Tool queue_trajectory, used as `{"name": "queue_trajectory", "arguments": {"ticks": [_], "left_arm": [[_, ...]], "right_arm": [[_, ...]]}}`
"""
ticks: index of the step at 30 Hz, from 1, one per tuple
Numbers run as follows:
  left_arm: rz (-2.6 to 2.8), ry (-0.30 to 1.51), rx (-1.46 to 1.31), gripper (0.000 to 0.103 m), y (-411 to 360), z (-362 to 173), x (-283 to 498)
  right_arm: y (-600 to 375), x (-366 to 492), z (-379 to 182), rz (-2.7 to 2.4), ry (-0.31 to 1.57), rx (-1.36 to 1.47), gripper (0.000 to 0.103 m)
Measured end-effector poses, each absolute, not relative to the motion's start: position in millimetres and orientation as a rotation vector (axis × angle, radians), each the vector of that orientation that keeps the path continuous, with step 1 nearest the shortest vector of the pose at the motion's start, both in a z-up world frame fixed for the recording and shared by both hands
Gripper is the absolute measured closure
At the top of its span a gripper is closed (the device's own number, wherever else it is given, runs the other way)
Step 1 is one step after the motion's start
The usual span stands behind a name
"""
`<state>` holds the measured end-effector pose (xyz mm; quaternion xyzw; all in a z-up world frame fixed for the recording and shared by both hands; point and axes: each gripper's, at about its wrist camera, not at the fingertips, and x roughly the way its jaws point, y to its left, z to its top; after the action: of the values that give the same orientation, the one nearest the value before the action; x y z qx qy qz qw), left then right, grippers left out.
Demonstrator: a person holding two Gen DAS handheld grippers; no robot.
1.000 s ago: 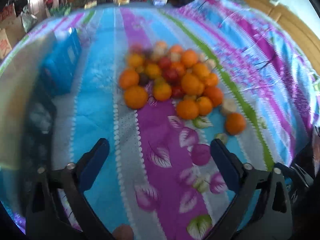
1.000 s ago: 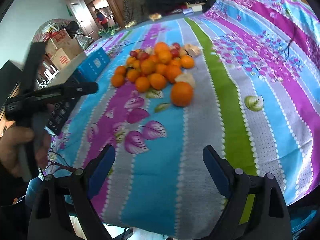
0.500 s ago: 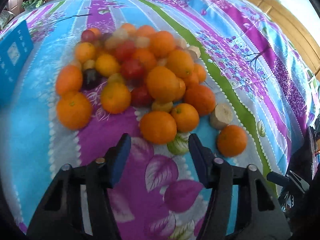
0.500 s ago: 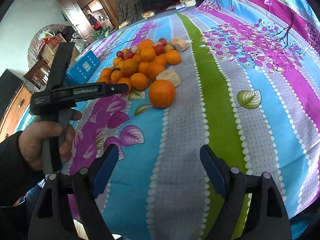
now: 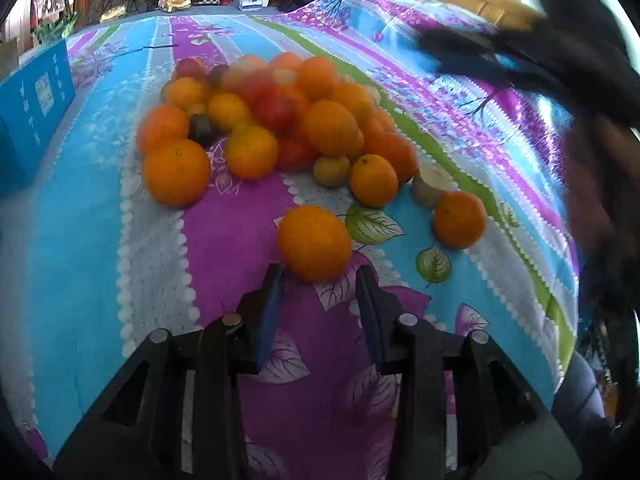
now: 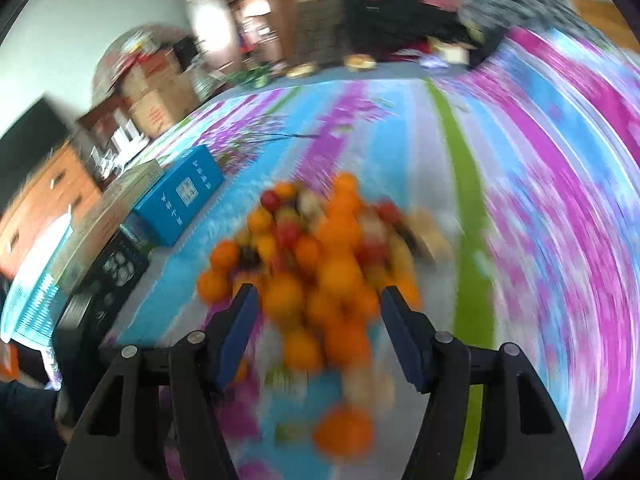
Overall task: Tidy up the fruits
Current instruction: 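Grasp an orange with the left tool while the right tool grasps a round brown fruit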
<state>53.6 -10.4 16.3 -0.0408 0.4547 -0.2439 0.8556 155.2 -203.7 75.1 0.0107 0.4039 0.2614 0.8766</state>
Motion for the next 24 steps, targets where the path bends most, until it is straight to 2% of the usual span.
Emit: {"name": "queue_trajectory", "arguments": {"ticks": [4, 6, 9, 11, 13, 17, 20, 24], "left_arm": [[-0.561, 0.964, -0.197, 0.064, 2.6, 9.8, 62.9], [-0.571, 0.962, -0.218, 0.064, 4.0, 8.7, 65.5], [-0.585, 0.960, -0.243, 0.064, 6.9, 6.5, 68.4], [-0.595, 0.961, -0.265, 0.064, 8.9, 5.1, 71.6], [-0.602, 0.960, -0.281, 0.064, 11.0, 3.2, 72.7], [-0.602, 0.954, -0.297, 0.063, 11.8, 2.7, 75.4], [-0.601, 0.948, -0.314, 0.061, 16.9, 2.1, 70.9], [-0.593, 0.940, -0.312, 0.056, 18.7, 2.9, 66.8]], "right_arm": [[-146.7, 230.7, 68.4, 0.598, 0.853, -0.172, 0.034], [-135.5, 268.7, 58.1, 0.582, 0.885, -0.178, 0.034], [-129.4, 318.8, 34.7, 0.587, 1.011, -0.101, 0.034], [-113.5, 332.7, 11.1, 0.597, 1.096, -0.207, 0.032], [-109.8, 328.3, 1.3, 0.620, 1.117, -0.269, 0.024], [-119.7, 281.7, -3.0, 0.635, 1.158, -0.399, 0.021], [-139.8, 236.7, 5.4, 0.680, 1.155, -0.355, 0.013], [-164.2, 177.3, 6.9, 0.653, 1.141, -0.402, 0.013]]}}
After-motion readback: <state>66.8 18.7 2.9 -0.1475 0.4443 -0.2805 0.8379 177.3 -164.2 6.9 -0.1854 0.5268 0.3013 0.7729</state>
